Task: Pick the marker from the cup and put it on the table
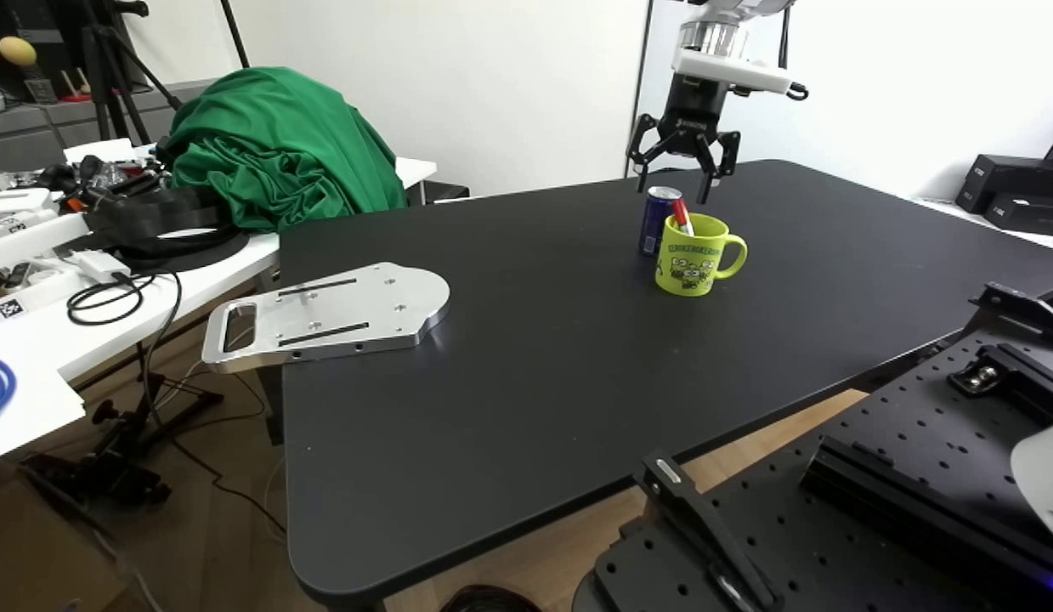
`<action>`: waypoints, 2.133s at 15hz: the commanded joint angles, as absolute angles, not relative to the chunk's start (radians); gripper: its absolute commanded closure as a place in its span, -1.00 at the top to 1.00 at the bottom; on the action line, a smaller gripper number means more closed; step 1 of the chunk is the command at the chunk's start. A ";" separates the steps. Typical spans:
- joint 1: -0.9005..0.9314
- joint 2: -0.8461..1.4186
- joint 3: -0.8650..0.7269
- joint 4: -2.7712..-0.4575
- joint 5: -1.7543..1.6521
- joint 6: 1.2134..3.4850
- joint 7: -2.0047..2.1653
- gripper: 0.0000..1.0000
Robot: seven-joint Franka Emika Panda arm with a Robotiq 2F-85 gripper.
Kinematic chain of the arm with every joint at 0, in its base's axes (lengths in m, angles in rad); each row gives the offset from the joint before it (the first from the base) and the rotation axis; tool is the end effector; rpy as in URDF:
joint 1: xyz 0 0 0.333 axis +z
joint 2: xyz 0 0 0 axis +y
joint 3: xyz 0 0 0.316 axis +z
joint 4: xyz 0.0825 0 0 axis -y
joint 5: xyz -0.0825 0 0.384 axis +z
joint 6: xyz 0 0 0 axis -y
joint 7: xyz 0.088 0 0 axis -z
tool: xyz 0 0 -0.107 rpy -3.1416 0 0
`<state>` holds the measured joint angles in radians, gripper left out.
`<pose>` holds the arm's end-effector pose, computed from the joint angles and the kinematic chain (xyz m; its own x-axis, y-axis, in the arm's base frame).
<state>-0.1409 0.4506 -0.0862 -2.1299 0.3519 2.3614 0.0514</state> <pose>0.5362 -0.1205 0.1779 0.8359 -0.4950 -0.2371 -0.5331 -0.8349 -0.1365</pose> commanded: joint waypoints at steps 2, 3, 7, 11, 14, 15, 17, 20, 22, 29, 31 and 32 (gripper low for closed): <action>-0.150 0.466 -0.082 -2.098 0.357 2.329 0.103 1.00; -0.151 0.467 -0.083 -2.097 0.355 2.329 0.105 1.00; -0.152 0.476 -0.086 -2.091 0.354 2.331 0.115 1.00; -0.153 0.489 -0.088 -2.083 0.351 2.334 0.121 0.46; -0.154 0.496 -0.089 -2.080 0.350 2.336 0.122 0.03; -0.154 0.499 -0.090 -2.078 0.349 2.335 0.123 -0.10; -0.154 0.500 -0.092 -2.076 0.347 2.335 0.125 -0.37; -0.154 0.496 -0.094 -2.077 0.348 2.333 0.127 -0.78; -0.156 0.492 -0.095 -2.073 0.350 2.329 0.129 -0.89; -0.155 0.435 -0.093 -2.061 0.352 2.269 0.139 -0.89; -0.151 0.399 -0.095 -2.055 0.348 2.238 0.144 -0.89; -0.150 0.379 -0.096 -2.051 0.347 2.223 0.144 -0.89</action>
